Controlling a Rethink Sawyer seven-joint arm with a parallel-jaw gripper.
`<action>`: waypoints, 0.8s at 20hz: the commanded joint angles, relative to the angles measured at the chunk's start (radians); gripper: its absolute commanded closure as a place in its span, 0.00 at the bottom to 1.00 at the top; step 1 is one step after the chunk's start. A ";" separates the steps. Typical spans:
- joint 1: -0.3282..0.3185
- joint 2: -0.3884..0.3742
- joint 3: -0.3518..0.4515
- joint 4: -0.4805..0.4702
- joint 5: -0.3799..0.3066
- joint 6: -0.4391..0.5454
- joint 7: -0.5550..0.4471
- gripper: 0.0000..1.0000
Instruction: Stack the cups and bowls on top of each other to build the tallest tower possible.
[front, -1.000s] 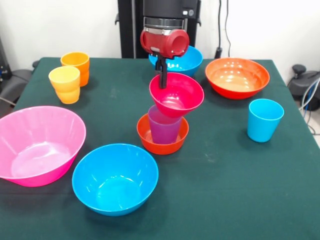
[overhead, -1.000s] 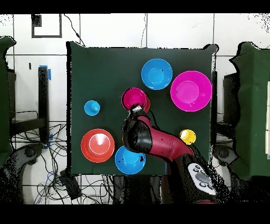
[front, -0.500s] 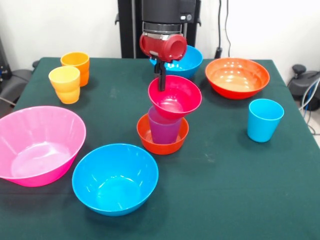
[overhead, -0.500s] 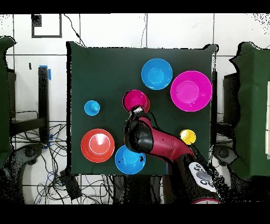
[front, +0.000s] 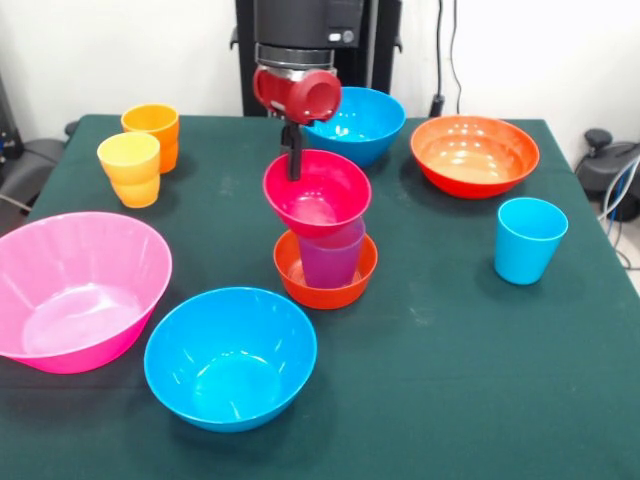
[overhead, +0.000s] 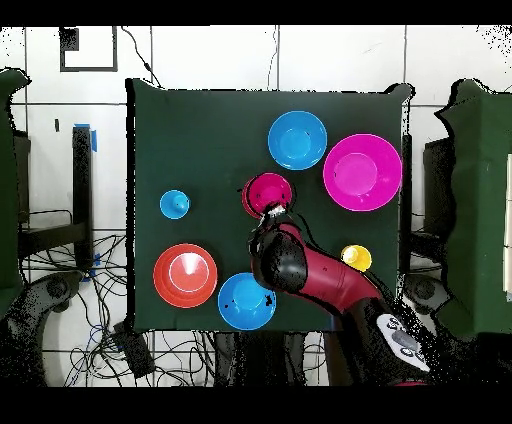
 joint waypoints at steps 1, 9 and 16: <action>0.001 0.015 0.057 0.057 -0.032 -0.050 0.132 1.00; 0.046 0.054 0.048 0.045 -0.006 -0.128 0.173 1.00; 0.092 0.059 0.027 0.042 0.044 -0.141 0.189 1.00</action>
